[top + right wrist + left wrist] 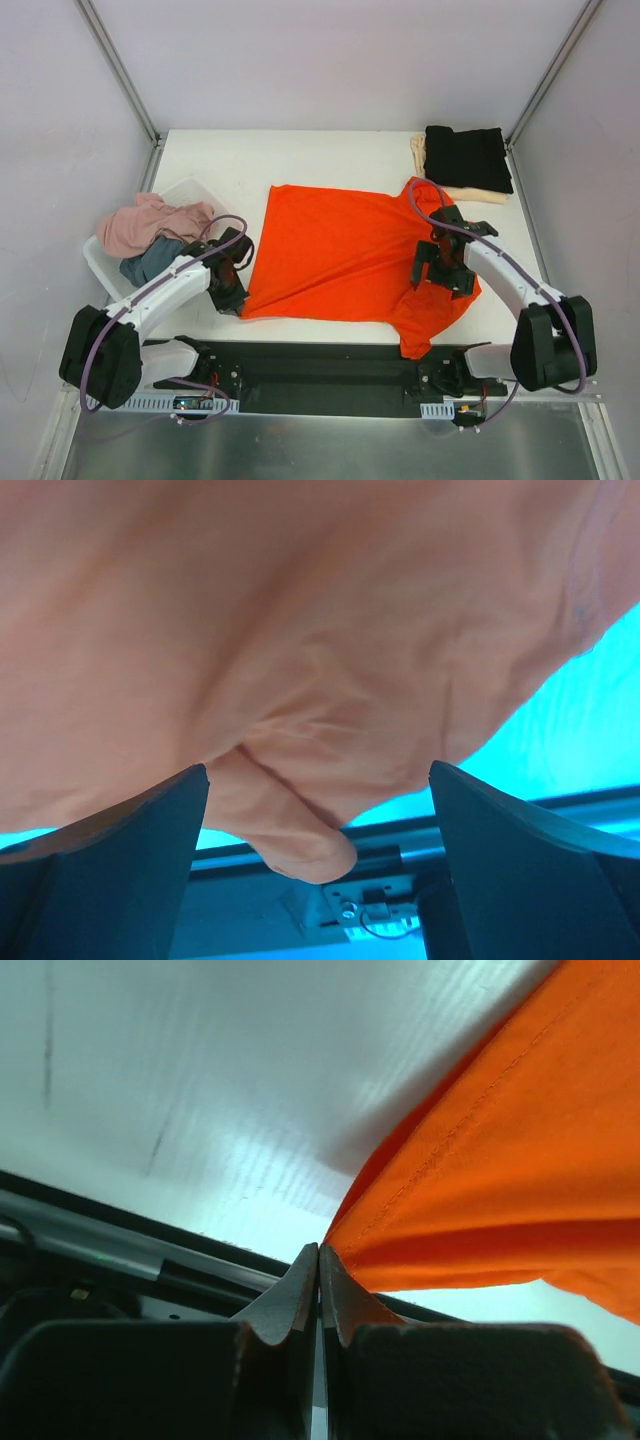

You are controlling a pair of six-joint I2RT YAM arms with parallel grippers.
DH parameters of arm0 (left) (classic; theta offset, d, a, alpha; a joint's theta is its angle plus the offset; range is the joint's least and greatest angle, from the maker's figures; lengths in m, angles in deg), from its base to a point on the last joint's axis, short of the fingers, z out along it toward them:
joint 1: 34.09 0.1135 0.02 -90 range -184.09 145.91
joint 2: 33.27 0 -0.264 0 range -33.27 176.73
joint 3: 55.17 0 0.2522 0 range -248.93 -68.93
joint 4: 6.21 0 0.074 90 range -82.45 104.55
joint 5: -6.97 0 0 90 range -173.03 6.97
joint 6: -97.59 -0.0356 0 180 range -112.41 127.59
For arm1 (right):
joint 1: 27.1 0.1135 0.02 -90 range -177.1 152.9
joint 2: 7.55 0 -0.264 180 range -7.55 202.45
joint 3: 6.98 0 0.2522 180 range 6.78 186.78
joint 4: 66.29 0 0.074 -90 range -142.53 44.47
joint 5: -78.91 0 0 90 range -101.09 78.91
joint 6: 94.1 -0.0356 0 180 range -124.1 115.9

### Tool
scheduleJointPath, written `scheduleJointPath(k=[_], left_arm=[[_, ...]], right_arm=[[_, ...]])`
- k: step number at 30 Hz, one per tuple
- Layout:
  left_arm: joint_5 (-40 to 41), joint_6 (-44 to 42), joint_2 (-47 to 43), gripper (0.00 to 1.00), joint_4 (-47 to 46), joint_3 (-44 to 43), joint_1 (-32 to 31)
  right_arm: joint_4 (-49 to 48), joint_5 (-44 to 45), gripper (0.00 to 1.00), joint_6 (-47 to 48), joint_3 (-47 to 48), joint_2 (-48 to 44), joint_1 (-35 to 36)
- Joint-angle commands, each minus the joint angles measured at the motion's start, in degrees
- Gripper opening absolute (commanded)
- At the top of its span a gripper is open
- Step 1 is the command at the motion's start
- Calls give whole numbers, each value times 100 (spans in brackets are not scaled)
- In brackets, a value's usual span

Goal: Fold and stack the t-shirts
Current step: Flatten out the tshirt

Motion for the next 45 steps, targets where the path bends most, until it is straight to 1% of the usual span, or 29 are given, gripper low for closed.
scheduleJointPath(k=[1, 3, 4, 5, 6, 7, 9, 10, 12, 13, 16, 17, 19, 20, 22, 24, 26, 29, 30, 32, 33, 34, 35, 36, 38, 41, 43, 44, 45], left_arm=[[918, -13, 313, 0, 880, -388, 60], [1172, 4, 523, 0, 1100, -599, 60], [1304, -13, 585, 0, 1127, -687, 60], [1279, -48, 647, 2, 1136, -853, 60], [1253, -75, 734, 10, 1110, -942, 60], [1174, -136, 761, 27, 1075, -1004, 60], [1077, -302, 762, 49, 909, -1153, 51], [920, -382, 744, 66, 838, -1215, 51], [726, -514, 613, 73, 654, -1259, 51], [638, -549, 569, 78, 583, -1268, 51], [59, -707, 375, 91, 163, -1285, -1], [-230, -760, 331, 97, 21, -1285, -10], [-592, -848, 243, 99, -373, -1294, -71], [-750, -892, 226, 99, -480, -1303, -106], [-751, -954, 260, 99, -604, -1390, -142], [-708, -971, 357, 99, -622, -1452, -151], [-742, -980, 436, 99, -683, -1514, -160], [-813, -1050, 550, 99, -797, -1540, -195], [-874, -1085, 586, 99, -815, -1532, -212], [-909, -1138, 708, 99, -877, -1523, -247], [-927, -1191, 761, 99, -946, -1523, -265], [-979, -1208, 814, 99, -991, -1584, -282], [-1006, -1243, 901, 99, -1043, -1602, -326], [-1041, -1261, 928, 99, -1157, -1637, -353], [-1112, -1296, 1042, 99, -1272, -1672, -397], [-1182, -1323, 1192, 99, -1386, -1716, -476], [-1173, -1323, 1280, 99, -1422, -1707, -537], [-1164, -1297, 1306, 99, -1430, -1699, -555], [-1156, -1279, 1324, 99, -1439, -1681, -572]], right_arm=[[266, 316, 97, -455, -16, 613, 5], [126, 429, 96, -447, 63, 887, -4], [117, 526, 96, -447, 211, 1219, -21], [117, 553, 97, -403, 282, 1353, -56], [64, 597, 96, -394, 378, 1528, -74], [55, 658, 97, -385, 536, 1660, -92], [-67, 667, 96, -306, 686, 2056, -179], [-103, 624, 97, -271, 844, 2170, -223], [-260, 554, 97, -157, 985, 2531, -346], [-296, 536, 97, -130, 1090, 2671, -373], [-262, 797, 97, -16, 1617, 3155, -539], [-200, 869, 97, -7, 1984, 3260, -653], [-208, 940, 96, 194, 2320, 3577, -794], [-182, 975, 97, 282, 2748, 3726, -925], [1, 1289, 97, 405, 3172, 4060, -1049], [195, 1484, 97, 476, 3446, 4062, -1050], [178, 1406, 97, 581, 3360, 3816, -1041], [239, 1081, 97, 512, 2693, 2895, -1023], [266, 880, 97, 451, 2239, 2631, -1015], [275, 616, 97, 231, 1657, 1796, -1006], [214, 232, 97, 222, 1375, 1524, -988], [126, 54, 98, 213, 772, 973, -962], [-57, -148, 99, 300, 540, 750, -927], [-129, -681, 99, 405, 303, 513, -901], [-278, -1080, 95, 668, -94, 135, -778], [-261, -1091, 88, 819, -139, 193, -541], [-340, -1003, 81, 802, -122, 360, -461], [-375, -985, 74, 784, -104, 544, -452], [-410, -994, 73, 775, -78, 650, -443]])
